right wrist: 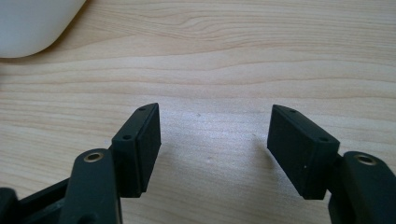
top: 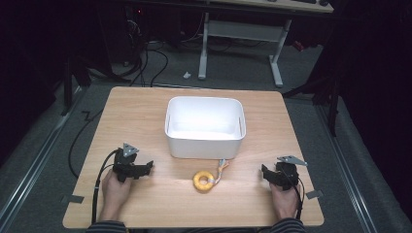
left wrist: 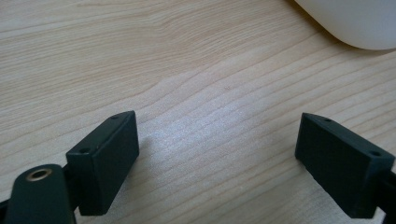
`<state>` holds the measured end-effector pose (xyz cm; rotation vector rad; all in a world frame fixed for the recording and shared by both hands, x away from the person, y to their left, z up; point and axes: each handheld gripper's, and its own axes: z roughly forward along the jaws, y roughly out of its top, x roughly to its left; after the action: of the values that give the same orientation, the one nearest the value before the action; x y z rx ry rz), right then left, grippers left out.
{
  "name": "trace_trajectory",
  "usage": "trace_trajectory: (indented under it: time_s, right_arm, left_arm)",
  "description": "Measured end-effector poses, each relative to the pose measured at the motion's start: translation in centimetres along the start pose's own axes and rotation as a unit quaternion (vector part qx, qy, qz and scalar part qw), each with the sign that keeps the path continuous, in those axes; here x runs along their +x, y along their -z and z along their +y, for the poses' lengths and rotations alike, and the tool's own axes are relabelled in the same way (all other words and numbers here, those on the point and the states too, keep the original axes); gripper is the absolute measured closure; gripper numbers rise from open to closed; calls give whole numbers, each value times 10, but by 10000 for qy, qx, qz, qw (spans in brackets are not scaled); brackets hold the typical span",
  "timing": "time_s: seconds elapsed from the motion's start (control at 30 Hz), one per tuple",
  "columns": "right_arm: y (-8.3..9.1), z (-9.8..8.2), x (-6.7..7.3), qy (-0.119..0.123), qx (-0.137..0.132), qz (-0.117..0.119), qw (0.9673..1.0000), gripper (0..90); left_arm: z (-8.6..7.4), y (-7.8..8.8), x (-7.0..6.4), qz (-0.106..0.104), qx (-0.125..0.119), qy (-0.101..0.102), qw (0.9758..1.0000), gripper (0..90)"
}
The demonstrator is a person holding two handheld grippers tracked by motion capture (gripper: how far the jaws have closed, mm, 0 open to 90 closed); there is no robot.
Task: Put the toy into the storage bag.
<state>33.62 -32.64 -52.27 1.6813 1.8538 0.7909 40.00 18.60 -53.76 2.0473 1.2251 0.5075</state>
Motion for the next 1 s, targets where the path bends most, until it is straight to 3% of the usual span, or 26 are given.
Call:
trace_trajectory:
  time_s: [0.27, 0.47, 0.77, 1.0]
  right_arm:
    - [7, 1, 2, 34, -42, 142, 9999, 378]
    - [11, 4, 7, 190, -73, 232, 9995, 403]
    - [20, 9, 18, 335, -121, 518, 9980, 434]
    - [28, 16, 31, 634, -119, 730, 9952, 448]
  left_arm:
    - [0, 0, 0, 0, 2, -2, 10000, 137]
    - [0, 0, 0, 0, 0, 0, 10000, 137]
    - [0, 0, 0, 1, 2, -2, 10000, 137]
    - [0, 0, 0, 0, 1, 0, 10000, 137]
